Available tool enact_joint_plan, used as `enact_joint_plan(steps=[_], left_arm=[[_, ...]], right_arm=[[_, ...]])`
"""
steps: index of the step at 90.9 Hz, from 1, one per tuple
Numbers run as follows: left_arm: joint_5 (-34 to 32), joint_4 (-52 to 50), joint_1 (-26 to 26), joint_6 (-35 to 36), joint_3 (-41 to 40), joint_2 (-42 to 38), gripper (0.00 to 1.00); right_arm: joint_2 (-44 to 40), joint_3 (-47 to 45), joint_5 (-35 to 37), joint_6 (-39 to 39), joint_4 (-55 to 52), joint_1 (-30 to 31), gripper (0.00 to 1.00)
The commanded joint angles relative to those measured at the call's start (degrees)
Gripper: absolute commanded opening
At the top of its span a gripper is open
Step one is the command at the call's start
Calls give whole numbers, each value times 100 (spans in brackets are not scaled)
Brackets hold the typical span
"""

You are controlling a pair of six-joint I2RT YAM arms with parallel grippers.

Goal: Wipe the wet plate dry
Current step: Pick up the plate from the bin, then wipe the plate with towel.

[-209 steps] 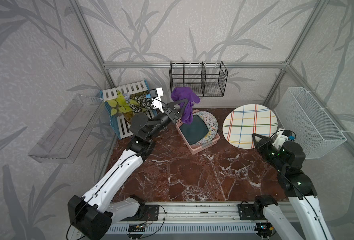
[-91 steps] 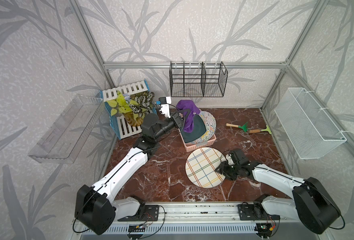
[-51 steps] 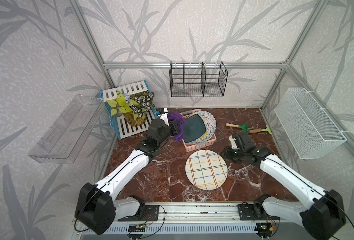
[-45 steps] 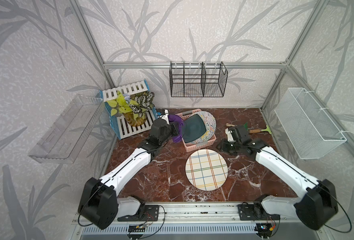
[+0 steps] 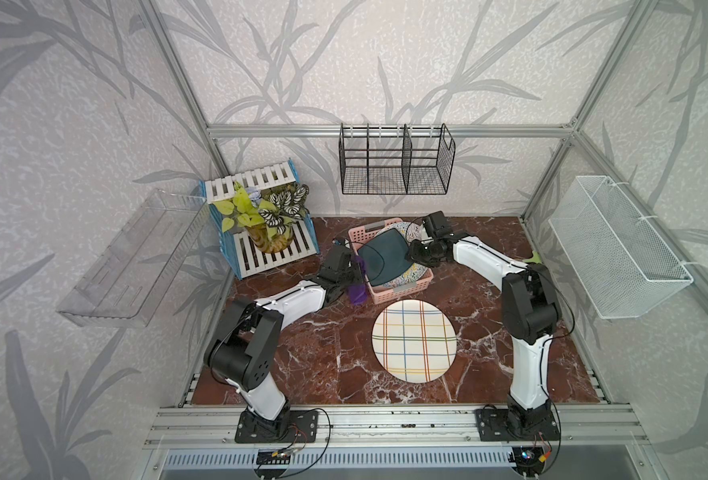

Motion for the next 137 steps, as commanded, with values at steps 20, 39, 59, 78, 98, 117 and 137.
enact_joint_plan(steps=[20, 39, 59, 78, 98, 117, 137], left_arm=[[1030, 919, -23, 23, -15, 243, 0], [743, 843, 40, 36, -297, -341, 0], [454, 325, 157, 334, -69, -1642, 0], [721, -104, 139, 509, 535, -1745, 0], [1684, -4, -583, 684, 880, -1368, 0], [706, -538, -542, 185, 650, -1521, 0], [441, -533, 127, 56, 751, -1778, 0]], right_arm=[[573, -574, -977, 713, 1582, -55, 35], [59, -996, -939, 679, 2008, -132, 0], [-1237, -1660, -1544, 767, 2658, -126, 0], [-2550, -2672, -1770, 1635, 3502, 213, 0], [-3308, -3241, -1462, 2826, 4625, 529, 0], [-3736, -2822, -1397, 3060, 4861, 521, 0], [-4346, -3035, -1720, 2433, 4811, 795, 0]])
